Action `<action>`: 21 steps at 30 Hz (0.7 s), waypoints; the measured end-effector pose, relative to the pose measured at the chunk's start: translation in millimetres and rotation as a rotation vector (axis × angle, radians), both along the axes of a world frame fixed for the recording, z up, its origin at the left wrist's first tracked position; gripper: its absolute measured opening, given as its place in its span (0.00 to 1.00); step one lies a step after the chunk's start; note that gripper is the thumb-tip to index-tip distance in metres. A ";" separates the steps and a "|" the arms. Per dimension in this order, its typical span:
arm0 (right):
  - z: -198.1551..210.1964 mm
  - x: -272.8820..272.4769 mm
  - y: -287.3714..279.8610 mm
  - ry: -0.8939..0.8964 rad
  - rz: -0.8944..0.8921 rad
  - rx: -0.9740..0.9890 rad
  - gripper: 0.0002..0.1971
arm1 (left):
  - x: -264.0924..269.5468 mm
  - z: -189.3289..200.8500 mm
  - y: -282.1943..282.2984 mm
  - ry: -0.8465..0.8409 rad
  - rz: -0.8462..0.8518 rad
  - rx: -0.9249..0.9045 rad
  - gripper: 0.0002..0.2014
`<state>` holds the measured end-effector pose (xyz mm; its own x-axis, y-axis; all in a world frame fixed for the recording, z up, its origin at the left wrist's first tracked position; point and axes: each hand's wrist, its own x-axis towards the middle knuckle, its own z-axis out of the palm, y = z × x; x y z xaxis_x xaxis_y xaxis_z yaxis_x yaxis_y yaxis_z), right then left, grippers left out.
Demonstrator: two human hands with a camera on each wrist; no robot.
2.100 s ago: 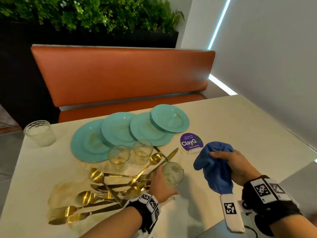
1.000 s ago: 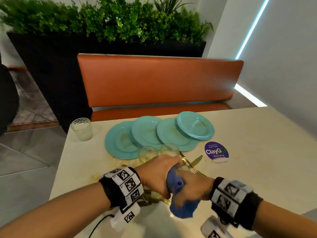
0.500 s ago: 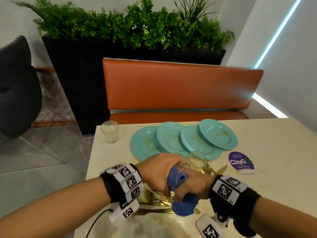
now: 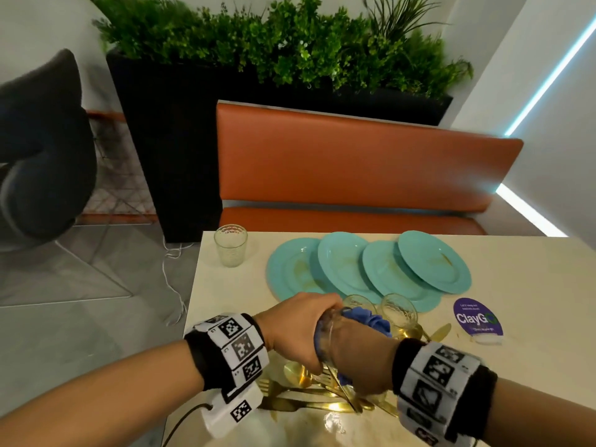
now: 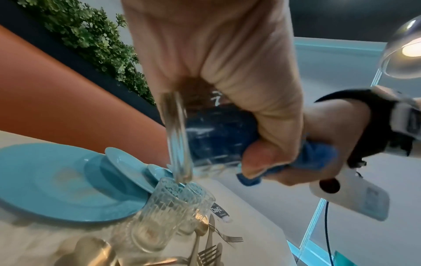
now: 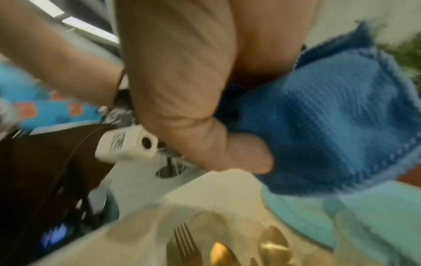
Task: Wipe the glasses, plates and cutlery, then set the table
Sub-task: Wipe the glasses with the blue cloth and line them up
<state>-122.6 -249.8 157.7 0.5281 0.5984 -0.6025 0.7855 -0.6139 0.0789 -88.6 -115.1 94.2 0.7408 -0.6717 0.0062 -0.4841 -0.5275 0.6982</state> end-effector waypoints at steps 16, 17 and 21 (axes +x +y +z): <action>-1.1 1.0 13.3 0.278 -0.318 0.061 0.20 | 4.1 -5.1 7.8 0.153 -0.074 0.001 0.35; -2.3 1.2 13.5 0.239 -0.298 0.036 0.21 | 3.5 -5.0 6.6 0.145 -0.056 -0.021 0.35; -5.5 12.6 10.5 0.278 -0.408 0.110 0.19 | 1.3 -9.3 7.8 -0.054 0.034 -0.084 0.37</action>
